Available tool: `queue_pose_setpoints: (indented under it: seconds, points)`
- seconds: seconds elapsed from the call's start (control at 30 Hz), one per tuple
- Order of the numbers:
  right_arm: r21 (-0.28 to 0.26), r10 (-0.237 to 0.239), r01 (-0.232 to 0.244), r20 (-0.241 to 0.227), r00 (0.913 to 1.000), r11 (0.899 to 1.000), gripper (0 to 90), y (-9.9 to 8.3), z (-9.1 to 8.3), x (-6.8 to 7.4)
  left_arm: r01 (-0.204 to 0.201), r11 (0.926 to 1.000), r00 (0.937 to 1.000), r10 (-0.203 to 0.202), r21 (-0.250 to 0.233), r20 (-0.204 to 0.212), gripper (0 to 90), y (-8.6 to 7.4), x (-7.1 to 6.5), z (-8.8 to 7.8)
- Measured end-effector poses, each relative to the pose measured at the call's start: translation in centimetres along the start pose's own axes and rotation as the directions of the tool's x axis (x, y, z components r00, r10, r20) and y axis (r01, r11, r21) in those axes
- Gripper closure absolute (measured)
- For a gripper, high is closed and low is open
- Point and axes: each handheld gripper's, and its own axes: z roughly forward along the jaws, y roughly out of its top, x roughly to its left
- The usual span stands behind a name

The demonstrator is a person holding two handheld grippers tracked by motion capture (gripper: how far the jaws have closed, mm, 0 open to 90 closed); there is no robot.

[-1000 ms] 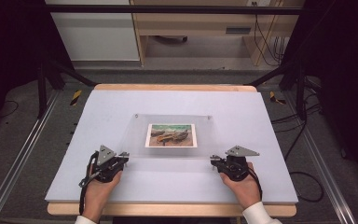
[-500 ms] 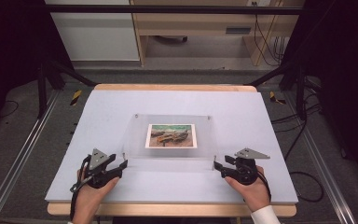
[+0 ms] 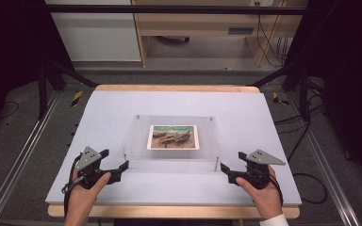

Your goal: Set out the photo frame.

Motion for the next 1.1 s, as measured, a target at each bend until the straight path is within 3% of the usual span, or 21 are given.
queue_pose_setpoints:
  seconds: [0.07, 0.17, 0.3, 0.37, 0.53, 0.6, 0.73, 0.9, 1.1]
  points:
    - [-0.014, 0.017, -0.017, -0.003, 0.9999, 1.0, 19.4, 1.0, 0.3, -0.2, 0.027, 0.9996, 0.9993, -0.027, 0.007, 0.025, 9.9, 0.9, 0.3, 0.6]
    - [-0.01, -0.003, 0.003, -0.01, 0.9999, 1.0, 24.8, 2.7, 1.4, -0.2, 0.045, 0.9989, 0.9988, -0.045, 0.013, 0.02, 11.7, 2.0, 0.8, 1.4]
    - [0.01, -0.022, 0.022, -0.011, 0.9997, 1.0, 25.5, 4.1, 3.2, -0.1, 0.013, 0.9995, 0.9998, -0.014, 0.029, 0.015, 11.7, 3.7, 1.2, 3.0]
    - [0.038, -0.02, 0.02, -0.007, 0.9998, 0.999, 28.0, 4.8, 4.4, -0.1, 0.016, 0.9994, 0.9996, -0.017, 0.032, 0.022, 12.2, 3.9, 1.2, 3.5]
    - [0.044, 0.018, -0.018, 0.004, 0.9998, 0.999, 35.8, 4.9, 5.5, -0.1, 0.029, 0.9989, 0.9994, -0.029, 0.037, 0.021, 15.1, 3.0, 0.9, 3.8]
    - [0.072, 0.014, -0.014, 0.002, 0.9999, 0.997, 35.8, 4.5, 5.7, 0.0, 0.03, 0.9985, 0.9993, -0.031, 0.047, 0.02, 16.1, 2.6, 0.8, 3.8]
    - [0.077, 0.019, -0.018, -0.018, 0.9997, 0.997, 34.3, 4.1, 5.7, 0.3, 0.026, 0.9979, 0.9993, -0.028, 0.059, 0.026, 20.1, 2.0, 0.5, 3.9]
    - [0.087, 0.054, -0.049, -0.051, 0.9973, 0.995, 30.7, 3.8, 5.6, 0.3, 0.027, 0.9985, 0.9995, -0.028, 0.048, 0.016, 21.6, 1.5, 0.2, 3.9]
    - [0.097, 0.08, -0.073, -0.067, 0.9945, 0.993, 34.5, 3.6, 5.6, 0.0, 0.021, 0.9981, 0.9996, -0.022, 0.059, 0.014, 23.7, 1.3, 0.3, 4.0]
